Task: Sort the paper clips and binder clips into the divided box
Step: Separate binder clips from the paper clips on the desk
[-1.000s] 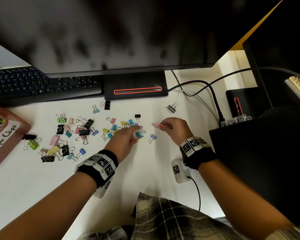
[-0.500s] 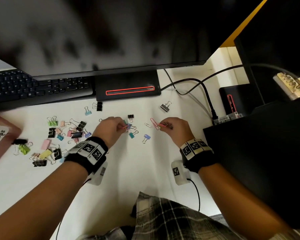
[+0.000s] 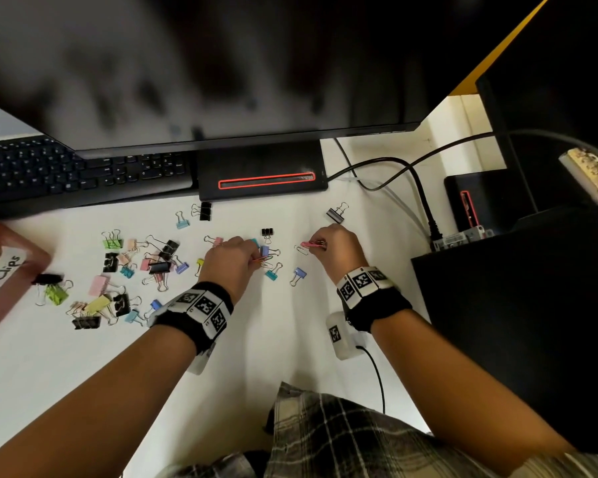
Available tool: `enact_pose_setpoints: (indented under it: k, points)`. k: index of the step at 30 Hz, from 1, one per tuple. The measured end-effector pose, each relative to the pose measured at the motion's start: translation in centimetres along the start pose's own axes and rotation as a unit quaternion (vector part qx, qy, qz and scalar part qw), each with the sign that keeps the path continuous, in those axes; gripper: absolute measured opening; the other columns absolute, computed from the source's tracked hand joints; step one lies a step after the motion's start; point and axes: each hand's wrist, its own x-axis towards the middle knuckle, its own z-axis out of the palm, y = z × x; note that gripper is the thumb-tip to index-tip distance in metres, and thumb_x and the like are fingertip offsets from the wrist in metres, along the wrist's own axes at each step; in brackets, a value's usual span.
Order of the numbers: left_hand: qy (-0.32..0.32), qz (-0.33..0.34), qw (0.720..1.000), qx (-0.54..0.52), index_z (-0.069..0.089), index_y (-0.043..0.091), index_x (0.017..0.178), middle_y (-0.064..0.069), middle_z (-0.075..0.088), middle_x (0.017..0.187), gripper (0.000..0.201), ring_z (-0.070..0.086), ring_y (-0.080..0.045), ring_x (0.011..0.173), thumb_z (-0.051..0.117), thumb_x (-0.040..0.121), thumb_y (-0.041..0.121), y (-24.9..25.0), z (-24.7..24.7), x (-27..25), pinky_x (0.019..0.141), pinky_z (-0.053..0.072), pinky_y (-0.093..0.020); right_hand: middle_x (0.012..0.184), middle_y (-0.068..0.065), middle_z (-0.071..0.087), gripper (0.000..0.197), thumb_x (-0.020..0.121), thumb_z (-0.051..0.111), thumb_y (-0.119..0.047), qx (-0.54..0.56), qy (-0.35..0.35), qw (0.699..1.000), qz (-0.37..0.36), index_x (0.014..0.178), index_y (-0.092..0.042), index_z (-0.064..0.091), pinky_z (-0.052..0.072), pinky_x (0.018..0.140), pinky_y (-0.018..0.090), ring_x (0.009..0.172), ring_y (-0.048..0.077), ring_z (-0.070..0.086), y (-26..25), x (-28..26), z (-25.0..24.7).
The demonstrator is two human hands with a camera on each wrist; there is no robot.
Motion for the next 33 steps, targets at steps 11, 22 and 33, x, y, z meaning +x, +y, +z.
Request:
enact_pose_setpoints:
  k: [11, 22, 33]
  points:
    - [-0.03, 0.09, 0.995, 0.026, 0.07, 0.01, 0.084, -0.013, 0.064, 0.087, 0.005, 0.062, -0.035, 0.08, 0.066, 0.082, 0.012, 0.3, -0.1, -0.1, 0.075, 0.049, -0.041, 0.098, 0.015, 0.07, 0.017, 0.082, 0.067, -0.017, -0.054, -0.07, 0.995, 0.034, 0.096, -0.006, 0.069, 0.051, 0.082, 0.034, 0.093, 0.03, 0.062, -0.4, 0.2, -0.8]
    - [-0.019, 0.16, 0.98, 0.114, 0.064, 0.01, 0.082, -0.01, 0.066, 0.076, 0.024, 0.061, -0.032, 0.068, 0.07, 0.065, -0.007, 0.4, 1.0, 0.4, 0.063, 0.05, -0.038, 0.07, 0.004, 0.061, 0.016, 0.08, 0.069, -0.024, 0.016, -0.016, 0.999, 0.04, 0.085, -0.008, 0.071, 0.056, 0.077, 0.043, 0.074, 0.029, 0.065, 1.8, -0.5, -3.6]
    - [-0.116, 0.21, 0.959, 0.15, 0.06, 0.013, 0.105, -0.009, 0.064, 0.096, 0.018, 0.058, -0.032, 0.092, 0.052, 0.089, 0.016, 4.4, 1.1, 4.5, 0.082, 0.042, -0.035, 0.075, 0.006, 0.062, 0.017, 0.08, 0.07, -0.018, 0.066, 0.009, 0.994, 0.087, 0.092, -0.006, 0.069, 0.056, 0.075, 0.035, 0.068, 0.021, 0.059, 2.7, -1.5, -5.5]
